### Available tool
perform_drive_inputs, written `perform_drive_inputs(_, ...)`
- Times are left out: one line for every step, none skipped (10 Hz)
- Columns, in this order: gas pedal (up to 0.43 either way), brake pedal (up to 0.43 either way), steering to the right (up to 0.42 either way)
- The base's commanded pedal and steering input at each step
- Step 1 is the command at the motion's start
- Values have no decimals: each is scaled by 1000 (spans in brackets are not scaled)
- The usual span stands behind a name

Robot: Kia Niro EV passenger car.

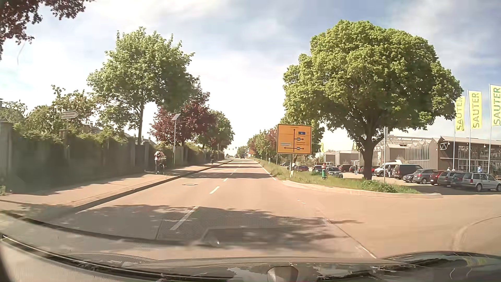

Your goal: Follow the waypoints while adhering to traffic rules and regulations

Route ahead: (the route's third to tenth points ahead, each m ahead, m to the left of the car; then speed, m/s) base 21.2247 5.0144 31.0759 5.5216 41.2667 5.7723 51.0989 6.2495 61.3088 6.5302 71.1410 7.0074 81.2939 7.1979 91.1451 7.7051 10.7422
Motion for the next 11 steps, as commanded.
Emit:
perform_drive_inputs(118,0,-4)
perform_drive_inputs(118,0,-5)
perform_drive_inputs(118,0,-6)
perform_drive_inputs(118,0,-8)
perform_drive_inputs(118,0,-9)
perform_drive_inputs(118,0,-9)
perform_drive_inputs(118,0,-9)
perform_drive_inputs(118,0,-9)
perform_drive_inputs(130,0,-9)
perform_drive_inputs(130,0,-9)
perform_drive_inputs(130,0,-8)
